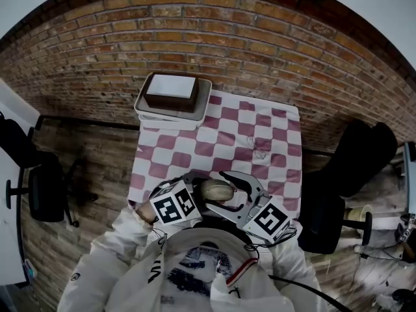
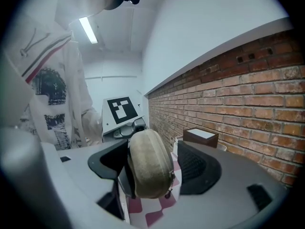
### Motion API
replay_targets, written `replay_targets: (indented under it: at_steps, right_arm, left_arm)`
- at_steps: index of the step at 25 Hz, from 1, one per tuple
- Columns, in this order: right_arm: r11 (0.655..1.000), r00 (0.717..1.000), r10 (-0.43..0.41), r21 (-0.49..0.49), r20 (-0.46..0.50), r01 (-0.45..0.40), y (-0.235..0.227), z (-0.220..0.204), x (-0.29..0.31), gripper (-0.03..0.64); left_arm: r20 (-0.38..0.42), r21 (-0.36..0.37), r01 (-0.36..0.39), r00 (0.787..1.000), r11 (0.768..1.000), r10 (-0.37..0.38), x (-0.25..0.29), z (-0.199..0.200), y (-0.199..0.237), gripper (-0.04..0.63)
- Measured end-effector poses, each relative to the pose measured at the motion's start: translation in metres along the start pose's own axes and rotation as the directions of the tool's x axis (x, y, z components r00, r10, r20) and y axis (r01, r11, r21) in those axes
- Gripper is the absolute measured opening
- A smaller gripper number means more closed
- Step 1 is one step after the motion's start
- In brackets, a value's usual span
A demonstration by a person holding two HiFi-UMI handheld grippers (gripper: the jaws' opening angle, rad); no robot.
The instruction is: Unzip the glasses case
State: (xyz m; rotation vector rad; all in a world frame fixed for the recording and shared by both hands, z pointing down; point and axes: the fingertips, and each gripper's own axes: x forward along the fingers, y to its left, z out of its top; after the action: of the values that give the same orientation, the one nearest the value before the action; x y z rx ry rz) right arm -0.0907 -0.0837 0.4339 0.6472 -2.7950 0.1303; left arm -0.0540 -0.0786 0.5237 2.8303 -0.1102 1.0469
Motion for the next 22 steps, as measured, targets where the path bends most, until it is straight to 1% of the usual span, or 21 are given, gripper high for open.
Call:
replay_targets:
  at_steps: [6,12,14,18,22]
  right_arm:
    - [0.999,1.0,0.022,-0.032,-0.009,-0.023,0.004,-0.001,-0.001,0.311]
    - [0.998,1.0,0.029,-0.062,0.008,-0.029,0.006,0.003,-0.001,0.307]
    - [0.998,0.999,0.037,-0.06,0.007,-0.037,0.007,0.003,-0.001,0.304]
    - [0.998,0.999,0.036,-0.044,-0.032,-0.038,0.006,-0.004,0.0,0.298]
    - [0.999,0.999,0.047,-0.021,-0.022,-0.047,0.007,-0.007,-0.001,0.293]
  left_arm:
    - [0.007,0.015,0.032,0.999,0.999,-0.032,0.001,0.006,-0.008,0.29]
    - [0.006,0.009,0.048,0.999,0.999,-0.048,0.0,0.007,-0.009,0.29]
    - [0.003,0.005,0.05,0.999,0.999,-0.05,-0.001,0.006,-0.009,0.29]
    - [-0.013,0.015,0.04,0.999,0.999,-0.04,0.002,0.002,-0.009,0.29]
    - [0.007,-0.011,0.069,0.998,0.998,-0.068,0.006,0.0,-0.014,0.29]
